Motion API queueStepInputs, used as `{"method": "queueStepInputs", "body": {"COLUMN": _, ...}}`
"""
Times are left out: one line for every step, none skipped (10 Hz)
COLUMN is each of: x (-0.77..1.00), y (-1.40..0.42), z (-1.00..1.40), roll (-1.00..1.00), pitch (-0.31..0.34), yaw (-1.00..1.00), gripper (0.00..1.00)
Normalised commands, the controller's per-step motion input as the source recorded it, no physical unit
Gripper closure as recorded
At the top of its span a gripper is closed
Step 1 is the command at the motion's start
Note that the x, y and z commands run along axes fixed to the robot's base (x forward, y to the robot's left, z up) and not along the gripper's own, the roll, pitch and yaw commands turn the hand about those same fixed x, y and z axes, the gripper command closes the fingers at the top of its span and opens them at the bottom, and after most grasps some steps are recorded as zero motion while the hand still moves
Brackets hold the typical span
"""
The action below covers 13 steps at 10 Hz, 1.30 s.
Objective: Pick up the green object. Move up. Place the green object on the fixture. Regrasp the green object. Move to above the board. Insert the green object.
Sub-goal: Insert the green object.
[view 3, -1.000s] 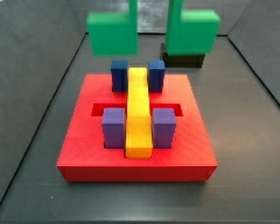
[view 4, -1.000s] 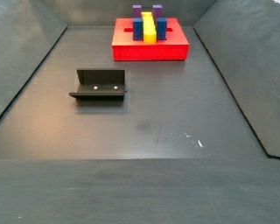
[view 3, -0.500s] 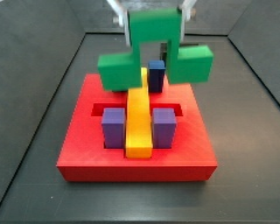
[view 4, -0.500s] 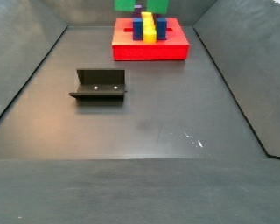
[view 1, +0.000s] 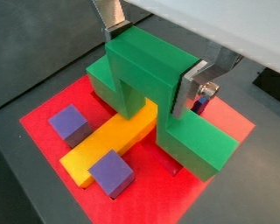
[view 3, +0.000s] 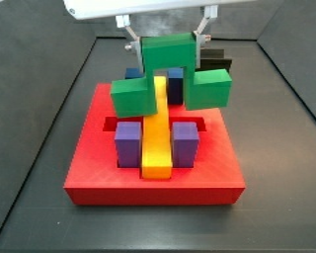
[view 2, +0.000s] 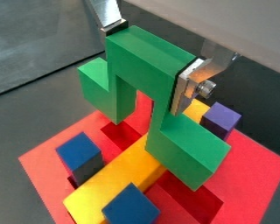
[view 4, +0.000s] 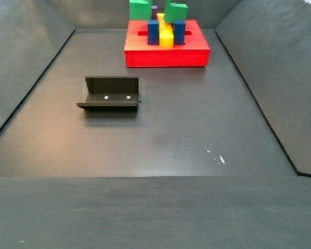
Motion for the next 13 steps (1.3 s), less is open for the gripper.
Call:
{"method": "queueStepInputs", "body": {"x": -0.07, "y": 0.10, "z": -0.20, "roll": 0.16, "pitch": -0.139, "yaw": 0.03, "gripper": 1.00}}
{"method": "queueStepInputs", "body": {"x": -0.13, "y": 0.00, "z": -0.09, "roll": 0.16, "pitch": -0.140, "yaw": 0.03, "gripper": 1.00}}
{"method": "queueStepInputs", "body": {"x": -0.16, "y": 0.00, "z": 0.00, "roll": 0.16, "pitch": -0.151, "yaw": 0.02, "gripper": 1.00}}
{"method": "queueStepInputs", "body": {"x": -0.18, "y": -0.04, "z": 0.00, "roll": 0.17, "pitch": -0.164, "yaw": 0.02, "gripper": 1.00}}
{"method": "queueStepInputs", "body": {"x": -0.29, "y": -0.03, "z": 0.00, "roll": 0.16, "pitch": -0.203, "yaw": 0.00, "gripper": 1.00}}
{"method": "queueStepInputs", "body": {"x": -0.32, "y": 0.00, "z": 0.00, "roll": 0.18, "pitch": -0.220, "yaw": 0.01, "gripper": 1.00}}
{"method": "queueStepInputs", "body": {"x": -0.27, "y": -0.07, "z": -0.03, "roll": 0.22, "pitch": -0.210, "yaw": 0.03, "gripper": 1.00}}
{"method": "queueStepInputs", "body": {"x": -0.18, "y": -0.14, "z": -0.02, "roll": 0.21, "pitch": -0.180, "yaw": 0.04, "gripper": 1.00}}
{"method": "queueStepInputs", "body": {"x": -0.02, "y": -0.18, "z": -0.07, "roll": 0.20, "pitch": -0.153, "yaw": 0.04, "gripper": 1.00}}
{"method": "queueStepInputs", "body": {"x": 0.00, "y": -0.16, "z": -0.12, "roll": 0.14, "pitch": -0.130, "yaw": 0.04, "gripper": 1.00}}
{"method": "queueStepInputs", "body": {"x": 0.06, "y": -0.11, "z": -0.16, "roll": 0.11, "pitch": -0.116, "yaw": 0.03, "gripper": 1.00}}
{"method": "queueStepInputs", "body": {"x": 0.00, "y": -0.04, "z": -0.22, "roll": 0.11, "pitch": -0.094, "yaw": 0.02, "gripper": 1.00}}
{"method": "queueStepInputs", "body": {"x": 0.00, "y": -0.02, "z": -0.22, "roll": 0.09, "pitch": -0.089, "yaw": 0.03, "gripper": 1.00}}
